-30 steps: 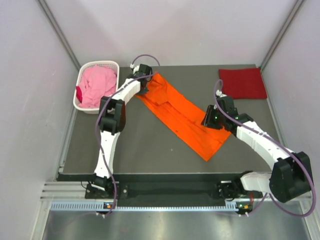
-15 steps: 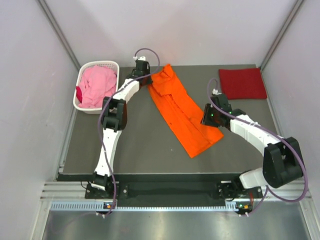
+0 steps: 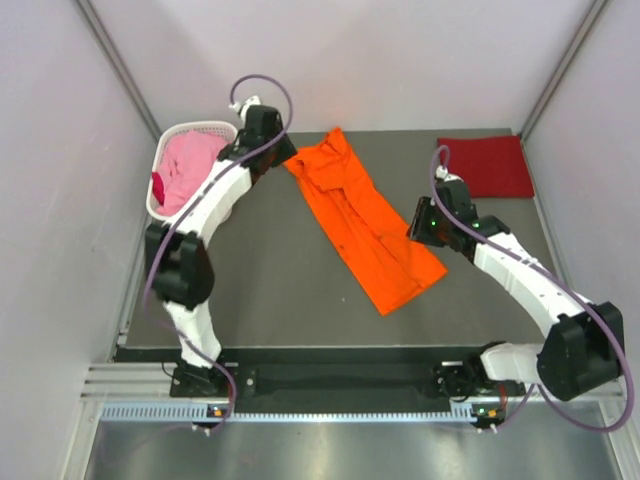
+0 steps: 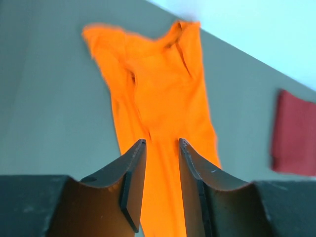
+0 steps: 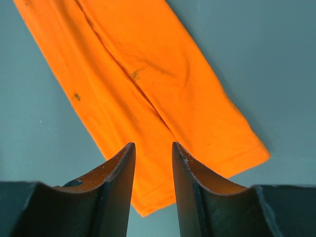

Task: Fold and stack the t-shirts
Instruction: Fold the tshirt

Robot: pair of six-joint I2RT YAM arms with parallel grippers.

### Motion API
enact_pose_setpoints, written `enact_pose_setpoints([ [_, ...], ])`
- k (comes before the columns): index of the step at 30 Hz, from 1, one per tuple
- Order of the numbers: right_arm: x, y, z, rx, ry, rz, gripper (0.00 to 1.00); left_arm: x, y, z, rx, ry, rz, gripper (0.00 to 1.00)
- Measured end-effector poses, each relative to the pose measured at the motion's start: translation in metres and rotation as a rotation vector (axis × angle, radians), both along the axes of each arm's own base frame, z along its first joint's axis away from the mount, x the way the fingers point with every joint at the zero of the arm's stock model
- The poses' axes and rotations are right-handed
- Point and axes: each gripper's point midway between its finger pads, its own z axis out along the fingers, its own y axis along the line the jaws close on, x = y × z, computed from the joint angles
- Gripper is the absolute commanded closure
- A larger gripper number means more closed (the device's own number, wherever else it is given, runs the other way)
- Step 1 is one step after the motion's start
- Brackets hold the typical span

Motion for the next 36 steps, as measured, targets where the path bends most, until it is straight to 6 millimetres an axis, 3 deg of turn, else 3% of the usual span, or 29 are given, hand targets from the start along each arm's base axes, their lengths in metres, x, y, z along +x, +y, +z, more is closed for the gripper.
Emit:
enact_pose_setpoints([
  [3, -0.007, -0.006, 0.008, 0.013, -0.001, -0.023, 0.62, -0.053, -0.004, 0.017, -0.091, -0.001, 0.023, 0.68],
  [5, -0.010, -0.011, 0.015, 0.027, -0.007, -0.040, 0.62, -0.092, -0.023, 0.005, -0.128, 0.042, -0.001, 0.68],
  [11, -0.016, -0.033, 0.031, 0.046, -0.034, -0.093, 0.62, -0.227, -0.123, -0.080, -0.142, 0.263, -0.209, 0.71],
  [13, -0.019, -0.036, 0.033, 0.040, -0.036, -0.091, 0.62, -0.265, -0.137, -0.107, -0.142, 0.343, -0.234, 0.71],
  [15, -0.023, -0.039, 0.033, 0.030, -0.034, -0.091, 0.61, -0.288, -0.143, -0.123, -0.141, 0.381, -0.221, 0.69],
  [18, -0.029, -0.042, 0.033, 0.017, -0.022, -0.092, 0.61, -0.310, -0.154, -0.131, -0.160, 0.407, -0.209, 0.69],
  [23, -0.032, -0.044, 0.035, 0.015, -0.024, -0.092, 0.61, -0.314, -0.178, -0.133, -0.253, 0.400, -0.197, 0.68],
  [31, -0.038, -0.049, 0.034, 0.012, -0.041, -0.092, 0.60, -0.331, -0.189, -0.176, -0.222, 0.462, -0.180, 0.68],
  [36, -0.043, -0.054, 0.022, 0.002, -0.012, -0.102, 0.60, -0.336, -0.192, -0.185, -0.215, 0.475, -0.182, 0.69],
])
